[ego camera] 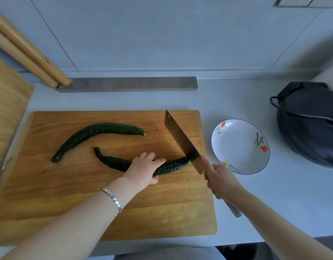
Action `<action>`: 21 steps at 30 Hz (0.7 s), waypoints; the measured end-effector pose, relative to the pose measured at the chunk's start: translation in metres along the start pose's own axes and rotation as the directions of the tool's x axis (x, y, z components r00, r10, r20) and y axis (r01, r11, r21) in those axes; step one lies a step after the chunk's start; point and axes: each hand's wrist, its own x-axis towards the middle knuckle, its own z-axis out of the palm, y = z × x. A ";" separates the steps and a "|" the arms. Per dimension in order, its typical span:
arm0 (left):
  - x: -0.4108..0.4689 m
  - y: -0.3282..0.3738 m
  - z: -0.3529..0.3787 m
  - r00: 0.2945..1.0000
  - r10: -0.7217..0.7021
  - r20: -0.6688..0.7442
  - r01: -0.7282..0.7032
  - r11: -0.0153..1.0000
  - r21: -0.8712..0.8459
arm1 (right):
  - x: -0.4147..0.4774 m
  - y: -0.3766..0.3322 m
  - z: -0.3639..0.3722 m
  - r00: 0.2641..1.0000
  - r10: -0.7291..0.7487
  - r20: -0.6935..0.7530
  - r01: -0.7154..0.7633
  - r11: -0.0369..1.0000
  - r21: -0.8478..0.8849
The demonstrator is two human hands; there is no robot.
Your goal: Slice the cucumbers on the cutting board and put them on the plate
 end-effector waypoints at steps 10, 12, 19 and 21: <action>-0.001 0.000 0.001 1.000 -0.013 0.004 0.013 1.000 -0.020 | 0.017 0.004 0.013 1.000 -0.022 -0.020 0.021 1.000 -0.006; -0.003 0.000 0.000 1.000 -0.006 -0.014 0.005 1.000 -0.028 | 0.018 0.004 0.017 0.999 -0.029 -0.034 0.029 1.000 0.008; -0.029 -0.008 -0.018 0.838 -0.532 -0.124 0.403 0.755 -0.517 | 0.013 0.008 0.021 1.000 0.015 0.000 -0.015 0.972 0.236; -0.038 -0.014 -0.025 0.704 -0.710 0.020 0.486 0.462 -0.742 | 0.009 0.007 0.019 1.000 0.008 0.021 -0.014 0.963 0.268</action>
